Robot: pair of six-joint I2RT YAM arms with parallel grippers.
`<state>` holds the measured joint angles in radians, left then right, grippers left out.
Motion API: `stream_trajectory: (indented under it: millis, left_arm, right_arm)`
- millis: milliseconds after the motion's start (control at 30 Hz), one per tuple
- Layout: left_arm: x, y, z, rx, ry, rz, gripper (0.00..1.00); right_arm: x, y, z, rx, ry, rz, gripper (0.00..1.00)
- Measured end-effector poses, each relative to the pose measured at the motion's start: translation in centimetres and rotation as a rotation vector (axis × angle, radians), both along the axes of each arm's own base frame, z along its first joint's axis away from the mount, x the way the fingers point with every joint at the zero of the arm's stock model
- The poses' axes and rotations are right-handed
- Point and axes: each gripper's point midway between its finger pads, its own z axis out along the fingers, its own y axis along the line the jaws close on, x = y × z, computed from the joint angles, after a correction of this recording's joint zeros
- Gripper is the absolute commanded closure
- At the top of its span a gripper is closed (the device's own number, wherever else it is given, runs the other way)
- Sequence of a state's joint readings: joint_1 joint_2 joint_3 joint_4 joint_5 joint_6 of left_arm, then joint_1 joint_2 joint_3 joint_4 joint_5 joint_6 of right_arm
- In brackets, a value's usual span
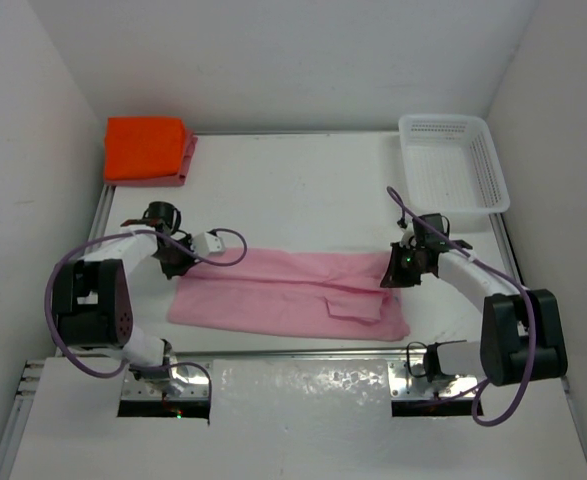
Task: Fold and stack the t-shirts
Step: Fold the other side of the tshirt into a rectangle
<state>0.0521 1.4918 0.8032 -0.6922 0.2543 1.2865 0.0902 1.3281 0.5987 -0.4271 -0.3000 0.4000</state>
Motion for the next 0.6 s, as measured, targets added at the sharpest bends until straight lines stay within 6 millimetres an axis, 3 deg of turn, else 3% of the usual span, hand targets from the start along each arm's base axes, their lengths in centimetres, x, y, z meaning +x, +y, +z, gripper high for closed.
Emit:
stream_trajectory:
  millis: [33,67,167,233,367,400,500,600]
  left_arm:
    - [0.0,0.0,0.1,0.0,0.0,-0.002,0.92]
    - [0.0,0.0,0.2,0.002,-0.001,-0.006,0.79]
    - [-0.2,0.2,0.3,0.017,0.005,-0.029,0.63]
    - [-0.6,0.5,0.3,0.034,0.018,-0.038,0.58]
    - [-0.8,1.1,0.4,0.049,0.031,-0.022,0.35]
    - [-0.7,1.3,0.7,0.043,0.032,-0.006,0.34]
    - [2.4,1.5,3.8,-0.004,-0.046,0.088,0.36]
    - [8.5,0.0,10.4,-0.118,-0.237,0.194,0.41]
  right_arm:
    - [0.0,0.0,0.0,0.0,0.0,0.0,1.0]
    - [0.0,0.0,0.0,0.0,-0.002,0.0,1.0]
    - [-0.1,0.0,-0.1,0.001,-0.004,-0.001,1.0]
    - [-0.5,0.0,-0.5,0.002,0.004,-0.002,1.0]
    - [-1.2,0.0,-1.1,0.006,0.025,-0.005,1.0]
    - [-1.1,0.1,-1.1,0.008,0.022,-0.004,1.0]
    - [-1.0,0.2,-1.1,0.016,0.019,-0.001,1.0]
    - [-0.9,0.3,-1.2,0.019,0.022,-0.001,1.0]
